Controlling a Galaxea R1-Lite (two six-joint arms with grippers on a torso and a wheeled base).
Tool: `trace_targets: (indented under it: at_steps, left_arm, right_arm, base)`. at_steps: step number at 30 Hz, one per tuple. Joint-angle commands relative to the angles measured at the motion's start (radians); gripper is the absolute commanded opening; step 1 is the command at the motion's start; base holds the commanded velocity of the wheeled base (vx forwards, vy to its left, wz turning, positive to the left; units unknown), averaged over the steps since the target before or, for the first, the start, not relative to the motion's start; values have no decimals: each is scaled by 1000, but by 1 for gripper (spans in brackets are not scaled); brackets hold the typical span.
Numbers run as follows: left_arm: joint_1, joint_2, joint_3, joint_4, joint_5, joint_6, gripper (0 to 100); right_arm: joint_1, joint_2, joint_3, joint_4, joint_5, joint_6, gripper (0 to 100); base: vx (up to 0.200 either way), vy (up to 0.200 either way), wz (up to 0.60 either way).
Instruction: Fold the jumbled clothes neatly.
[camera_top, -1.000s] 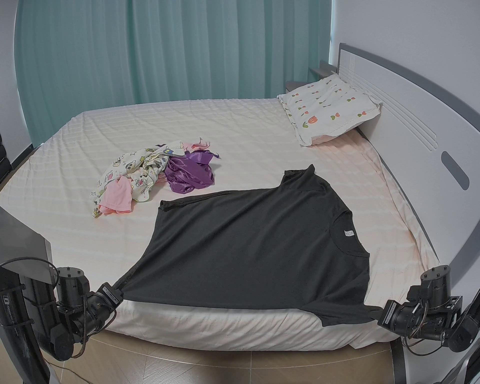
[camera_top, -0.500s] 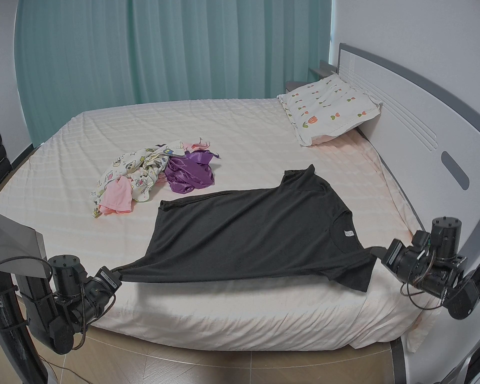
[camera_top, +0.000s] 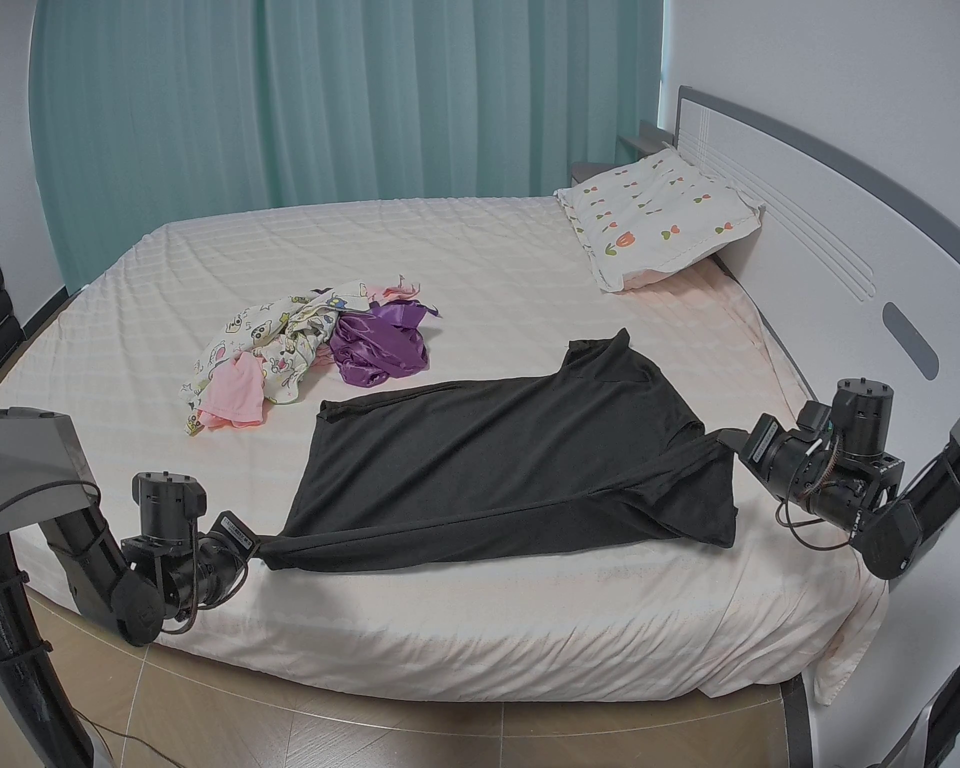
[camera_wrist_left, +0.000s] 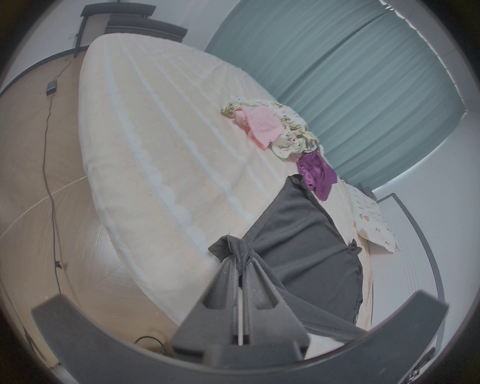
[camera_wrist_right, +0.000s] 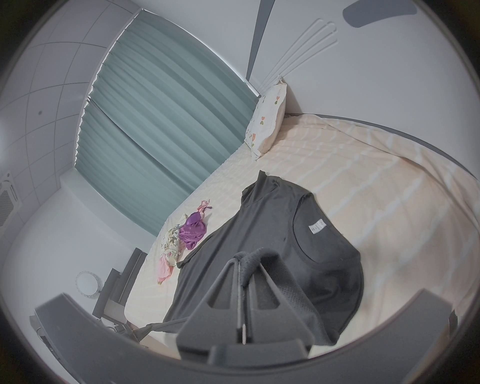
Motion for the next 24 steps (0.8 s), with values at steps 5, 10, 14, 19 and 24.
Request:
trace_targets:
  at_steps: [5, 10, 14, 19, 24]
  left_arm:
    - [7, -12, -240, 237, -56, -130, 0]
    - [11, 2, -295, 255, -70, -193, 0]
    - [11, 5, -326, 255, -89, -233, 0]
    - [11, 36, -351, 255, -115, -234, 0]
    - [13, 91, -386, 258, -115, -236, 0]
  right_arm:
    - [-3, 178, -156, -5, -4, -11, 0]
    - [-17, 227, -197, -5, -10, -10, 0]
    - [-29, 263, -228, -6, -19, -7, 0]
    - [-38, 296, -258, -13, -21, 1, 0]
    - [-40, 324, -271, -40, -19, 2, 0]
  base:
    - [0, 0, 0]
    - [0, 0, 0]
    - [0, 0, 0]
    - [0, 0, 0]
    - [0, 0, 0]
